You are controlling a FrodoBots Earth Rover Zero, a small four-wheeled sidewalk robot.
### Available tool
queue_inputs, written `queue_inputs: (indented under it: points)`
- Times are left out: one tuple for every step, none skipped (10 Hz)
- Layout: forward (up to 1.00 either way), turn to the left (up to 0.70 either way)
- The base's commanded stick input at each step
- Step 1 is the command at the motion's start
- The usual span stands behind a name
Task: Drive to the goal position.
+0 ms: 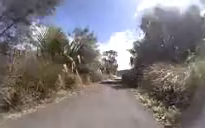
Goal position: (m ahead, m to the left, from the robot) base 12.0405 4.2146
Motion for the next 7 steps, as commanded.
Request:
queue_inputs:
  points:
    - [0.85,0.0]
    - [0.85,0.0]
    - [0.85,0.0]
    - [0.85,0.0]
    - [0.85,0.0]
    - [0.85,-0.34]
    - [0.85,-0.34]
